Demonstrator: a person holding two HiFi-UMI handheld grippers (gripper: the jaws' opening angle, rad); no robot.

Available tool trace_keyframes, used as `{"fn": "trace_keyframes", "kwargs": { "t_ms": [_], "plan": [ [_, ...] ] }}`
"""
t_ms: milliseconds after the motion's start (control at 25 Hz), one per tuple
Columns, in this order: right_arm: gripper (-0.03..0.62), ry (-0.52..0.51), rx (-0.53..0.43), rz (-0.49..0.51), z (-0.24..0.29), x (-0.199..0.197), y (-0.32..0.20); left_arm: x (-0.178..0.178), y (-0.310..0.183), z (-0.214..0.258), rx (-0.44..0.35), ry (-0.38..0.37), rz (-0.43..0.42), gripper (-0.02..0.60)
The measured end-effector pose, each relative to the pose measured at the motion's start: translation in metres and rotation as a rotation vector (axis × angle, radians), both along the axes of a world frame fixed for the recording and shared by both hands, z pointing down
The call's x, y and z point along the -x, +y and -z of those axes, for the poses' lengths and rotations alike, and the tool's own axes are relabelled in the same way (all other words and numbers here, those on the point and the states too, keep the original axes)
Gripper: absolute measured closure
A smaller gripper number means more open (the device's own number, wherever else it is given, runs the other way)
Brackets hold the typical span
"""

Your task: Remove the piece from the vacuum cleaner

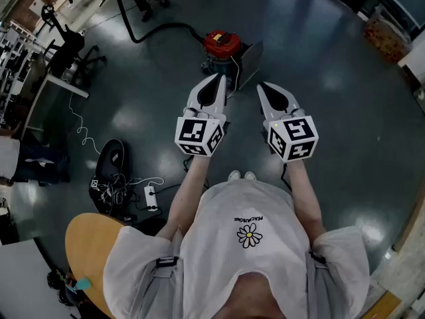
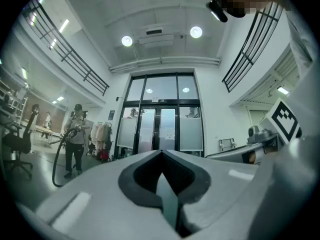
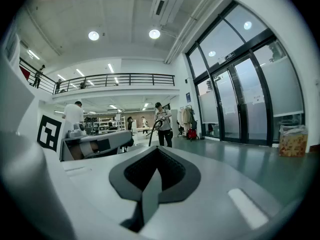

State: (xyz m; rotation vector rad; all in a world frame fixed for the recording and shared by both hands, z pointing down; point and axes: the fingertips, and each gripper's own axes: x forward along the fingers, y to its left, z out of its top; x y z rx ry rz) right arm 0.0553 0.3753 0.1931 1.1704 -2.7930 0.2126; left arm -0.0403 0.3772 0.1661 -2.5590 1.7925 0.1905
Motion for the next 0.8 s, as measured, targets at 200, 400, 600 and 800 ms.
{"fn": "trace_keyframes", "kwargs": {
  "t_ms": [200, 400, 600, 800],
  "plan": [
    [0.571, 0.006, -0.008, -0.004, 0.002, 0.002, 0.002, 0.001, 0.003, 0.009, -0.030, 0.040, -0.024, 0.581],
    [0.571, -0.003, -0.012, 0.000, 0.003, 0.008, 0.009, 0.003, 0.014, 0.016, -0.077, 0.091, -0.069, 0.581],
    [0.569, -0.039, -0.009, 0.007, 0.009, 0.010, 0.012, 0.007, 0.018, 0.021, -0.092, 0.152, -0.088, 0.581],
    [0.569, -0.072, 0.004, 0.020, 0.010, 0.008, 0.018, 0.008, 0.029, 0.030, -0.098, 0.287, -0.157, 0.581]
  ]
}}
